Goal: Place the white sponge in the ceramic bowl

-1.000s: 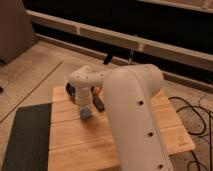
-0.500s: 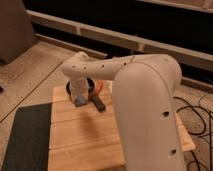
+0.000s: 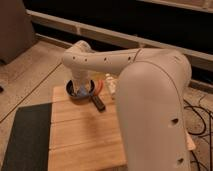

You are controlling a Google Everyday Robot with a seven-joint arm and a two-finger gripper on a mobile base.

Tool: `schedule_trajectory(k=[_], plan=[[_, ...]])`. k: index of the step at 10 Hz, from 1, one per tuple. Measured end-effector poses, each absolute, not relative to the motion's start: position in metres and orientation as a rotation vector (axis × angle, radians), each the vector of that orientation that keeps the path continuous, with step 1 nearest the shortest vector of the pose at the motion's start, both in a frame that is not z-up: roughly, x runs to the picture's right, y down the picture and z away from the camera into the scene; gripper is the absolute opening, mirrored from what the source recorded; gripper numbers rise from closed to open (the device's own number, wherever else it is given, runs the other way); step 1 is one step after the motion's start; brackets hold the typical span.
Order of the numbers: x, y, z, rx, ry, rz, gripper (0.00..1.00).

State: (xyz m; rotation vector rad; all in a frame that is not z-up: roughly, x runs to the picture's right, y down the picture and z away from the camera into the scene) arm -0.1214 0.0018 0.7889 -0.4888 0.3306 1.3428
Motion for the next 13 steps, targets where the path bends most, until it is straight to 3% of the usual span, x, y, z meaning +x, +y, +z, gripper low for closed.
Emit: schedule_trajectory(k=[4,10,13], plan=[[-0.119,-0.001,0.792,-0.484,0.335,1.347,0.0],[-0.131,-0.077,0.85,-0.408,0.26,1.293,0.0],[-0.15,-0.056,0.886,-0.489,0.252,1.251,0.0]])
